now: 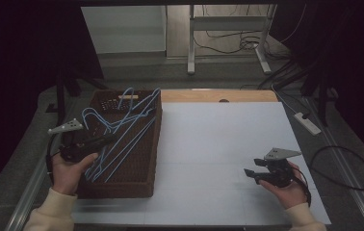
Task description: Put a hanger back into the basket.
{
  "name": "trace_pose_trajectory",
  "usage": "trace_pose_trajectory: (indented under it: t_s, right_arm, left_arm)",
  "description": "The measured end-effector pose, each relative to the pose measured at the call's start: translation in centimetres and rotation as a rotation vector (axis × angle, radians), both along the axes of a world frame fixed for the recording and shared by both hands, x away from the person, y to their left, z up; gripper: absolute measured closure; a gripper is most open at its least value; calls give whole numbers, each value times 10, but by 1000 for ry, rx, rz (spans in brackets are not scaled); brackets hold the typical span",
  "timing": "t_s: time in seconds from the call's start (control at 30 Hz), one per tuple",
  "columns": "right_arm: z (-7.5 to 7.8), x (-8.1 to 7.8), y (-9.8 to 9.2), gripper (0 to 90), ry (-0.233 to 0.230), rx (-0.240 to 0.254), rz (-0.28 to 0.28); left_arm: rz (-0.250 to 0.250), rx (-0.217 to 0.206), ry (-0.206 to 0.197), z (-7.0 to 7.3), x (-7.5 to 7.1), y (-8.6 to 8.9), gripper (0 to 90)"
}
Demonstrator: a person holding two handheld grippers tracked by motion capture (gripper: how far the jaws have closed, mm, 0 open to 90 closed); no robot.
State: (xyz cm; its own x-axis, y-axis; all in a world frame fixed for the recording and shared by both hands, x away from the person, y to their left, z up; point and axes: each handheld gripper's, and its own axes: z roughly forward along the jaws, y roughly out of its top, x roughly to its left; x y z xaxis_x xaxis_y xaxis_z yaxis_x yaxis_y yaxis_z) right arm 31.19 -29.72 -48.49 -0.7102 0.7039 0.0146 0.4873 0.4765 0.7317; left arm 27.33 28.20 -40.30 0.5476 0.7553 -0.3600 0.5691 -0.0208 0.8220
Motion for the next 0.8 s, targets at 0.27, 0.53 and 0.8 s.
trace_pose_trajectory:
  t_s: [0.27, 0.53, 0.8]
  right_arm:
    - [0, 0, 0, 407, 2, -4, 0]
    - [-1, 0, 1, 407, 2, -7, 0]
    - [0, -1, 1, 405, 2, -9, 3]
  left_arm:
    - [-9, 26, 50, -7, 1, 10, 874]
    - [-58, 17, 151, -24, 22, 11, 873]
    - [58, 72, 248, -42, 40, 21, 872]
